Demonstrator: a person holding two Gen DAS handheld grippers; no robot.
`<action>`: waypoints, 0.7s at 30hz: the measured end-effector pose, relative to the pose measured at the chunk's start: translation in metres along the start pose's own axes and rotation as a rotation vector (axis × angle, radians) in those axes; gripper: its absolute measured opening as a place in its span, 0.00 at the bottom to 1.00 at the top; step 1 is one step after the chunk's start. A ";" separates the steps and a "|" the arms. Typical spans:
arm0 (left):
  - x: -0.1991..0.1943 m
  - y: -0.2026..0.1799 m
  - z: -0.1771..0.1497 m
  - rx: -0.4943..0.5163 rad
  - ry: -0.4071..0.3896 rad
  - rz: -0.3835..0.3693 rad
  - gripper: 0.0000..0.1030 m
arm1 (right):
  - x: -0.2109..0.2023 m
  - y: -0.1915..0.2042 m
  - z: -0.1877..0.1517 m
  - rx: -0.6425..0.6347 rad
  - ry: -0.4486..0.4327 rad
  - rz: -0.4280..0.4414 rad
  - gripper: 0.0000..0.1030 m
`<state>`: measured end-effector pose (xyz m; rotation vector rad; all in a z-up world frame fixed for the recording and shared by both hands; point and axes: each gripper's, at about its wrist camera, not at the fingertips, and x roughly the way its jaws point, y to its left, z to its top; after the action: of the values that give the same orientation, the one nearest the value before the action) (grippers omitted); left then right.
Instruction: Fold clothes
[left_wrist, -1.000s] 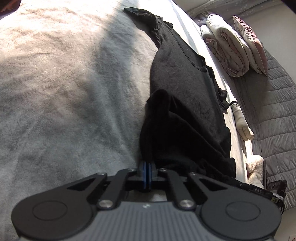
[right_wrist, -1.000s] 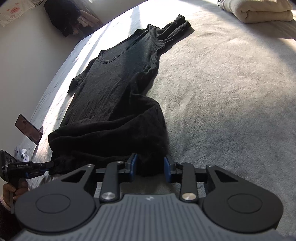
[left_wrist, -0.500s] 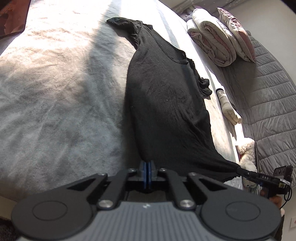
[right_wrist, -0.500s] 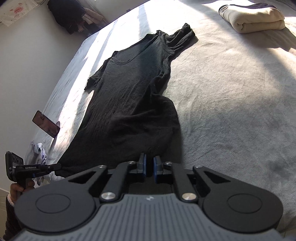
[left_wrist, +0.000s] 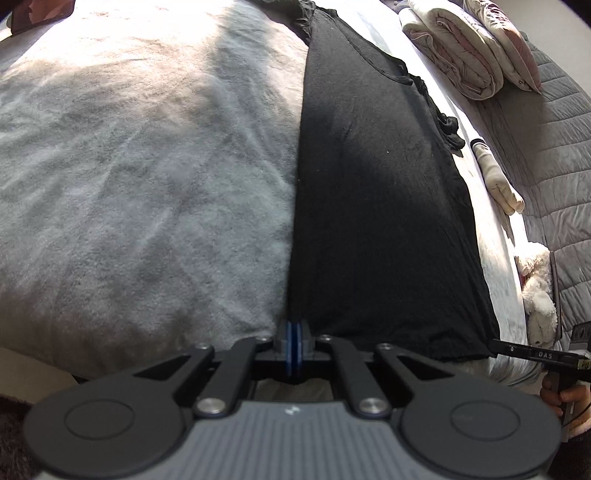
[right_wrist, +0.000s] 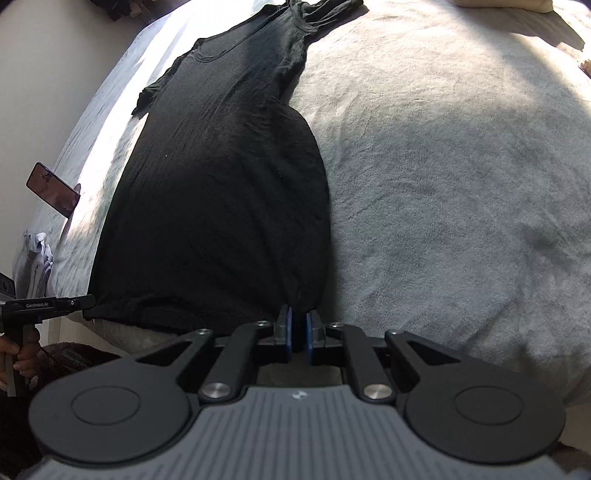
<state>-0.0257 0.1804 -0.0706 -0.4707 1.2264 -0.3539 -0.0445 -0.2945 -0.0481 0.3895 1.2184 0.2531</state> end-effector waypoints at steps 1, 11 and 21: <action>0.000 0.001 0.000 -0.001 0.002 -0.005 0.03 | 0.004 -0.002 0.000 0.003 0.009 -0.005 0.10; -0.013 0.009 0.032 -0.029 -0.030 -0.047 0.32 | -0.008 -0.009 0.025 0.045 -0.035 0.049 0.59; 0.011 0.005 0.093 -0.089 -0.057 -0.004 0.43 | 0.006 -0.022 0.080 0.160 -0.076 0.103 0.59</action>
<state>0.0664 0.1935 -0.0575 -0.5565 1.1893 -0.2887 0.0329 -0.3246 -0.0395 0.5963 1.1493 0.2280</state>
